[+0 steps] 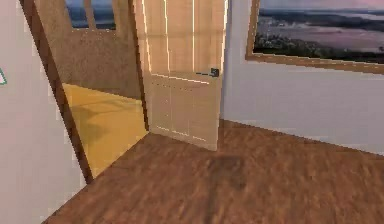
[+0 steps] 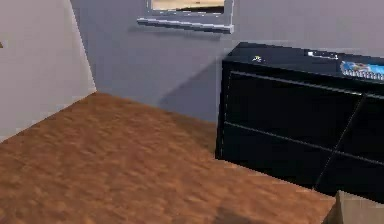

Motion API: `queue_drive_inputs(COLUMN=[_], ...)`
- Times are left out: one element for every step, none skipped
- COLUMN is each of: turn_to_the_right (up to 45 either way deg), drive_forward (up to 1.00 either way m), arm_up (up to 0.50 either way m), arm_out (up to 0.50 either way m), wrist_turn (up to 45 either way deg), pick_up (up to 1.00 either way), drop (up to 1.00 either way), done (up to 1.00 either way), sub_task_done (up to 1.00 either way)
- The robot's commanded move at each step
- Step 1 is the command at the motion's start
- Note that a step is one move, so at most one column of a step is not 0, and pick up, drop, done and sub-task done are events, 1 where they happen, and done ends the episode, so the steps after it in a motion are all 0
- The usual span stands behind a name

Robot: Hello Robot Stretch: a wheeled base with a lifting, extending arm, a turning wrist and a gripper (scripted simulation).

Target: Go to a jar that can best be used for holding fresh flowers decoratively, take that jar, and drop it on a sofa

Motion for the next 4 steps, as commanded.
queue_drive_inputs(turn_to_the_right=[-45.0,-39.0,0.0,-6.0], drive_forward=[0.0,0.0,0.7,0.0], arm_up=[0.0,0.0,0.0,0.0], arm_out=[0.0,0.0,0.0,0.0], wrist_turn=[0.0,0.0,0.0,0.0], pick_up=[0.0,0.0,0.0,0.0], drop=[0.0,0.0,0.0,0.0], done=[0.0,0.0,0.0,0.0], sub_task_done=[0.0,0.0,0.0,0.0])
